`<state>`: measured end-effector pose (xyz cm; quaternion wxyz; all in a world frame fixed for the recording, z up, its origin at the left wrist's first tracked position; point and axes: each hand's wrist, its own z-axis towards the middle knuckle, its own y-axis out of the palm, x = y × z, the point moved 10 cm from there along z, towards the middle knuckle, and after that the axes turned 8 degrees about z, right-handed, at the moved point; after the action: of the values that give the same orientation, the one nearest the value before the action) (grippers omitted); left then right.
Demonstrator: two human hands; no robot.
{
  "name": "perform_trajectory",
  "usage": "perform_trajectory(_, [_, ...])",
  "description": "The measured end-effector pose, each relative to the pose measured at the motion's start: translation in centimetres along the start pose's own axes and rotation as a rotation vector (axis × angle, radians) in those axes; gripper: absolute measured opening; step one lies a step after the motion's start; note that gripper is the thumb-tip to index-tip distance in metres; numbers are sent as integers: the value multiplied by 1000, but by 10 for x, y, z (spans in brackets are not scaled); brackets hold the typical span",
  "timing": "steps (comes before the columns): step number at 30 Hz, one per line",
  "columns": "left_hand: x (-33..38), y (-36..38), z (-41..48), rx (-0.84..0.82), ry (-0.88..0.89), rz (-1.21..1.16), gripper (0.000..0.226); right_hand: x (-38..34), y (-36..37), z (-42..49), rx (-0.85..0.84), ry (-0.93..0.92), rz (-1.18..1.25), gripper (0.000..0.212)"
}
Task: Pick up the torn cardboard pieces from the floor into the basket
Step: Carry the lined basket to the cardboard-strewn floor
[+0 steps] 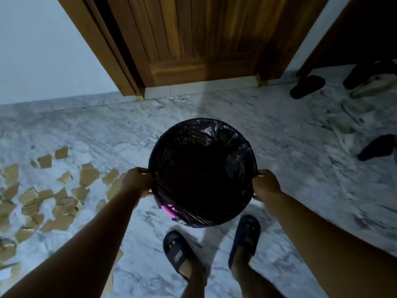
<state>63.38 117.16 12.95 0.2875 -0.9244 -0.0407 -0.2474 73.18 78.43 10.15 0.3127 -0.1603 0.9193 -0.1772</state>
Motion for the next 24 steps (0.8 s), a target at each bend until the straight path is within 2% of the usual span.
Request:
perform_trajectory(2, [-10,25,48,-18,-34,-58,13,15,22,51,27,54,55,31])
perform_trajectory(5, [-16,54,108,-56,-48,-122,26,22,56,120,33,59,116,32])
perform_trajectory(11, [-31,89,200,8,-89,-127,32,2,88,202,36,19,172,27])
perform_trajectory(14, [-33,96,226,73,-76,-84,36,0,107,234,-12,3,124,37])
perform_trajectory(18, [-15,110,218,84,-7,68,57,-8,137,231,-154,-62,-68,58])
perform_trajectory(24, [-4,114,197,73,61,211,54,-17,134,201,-124,-152,-160,60])
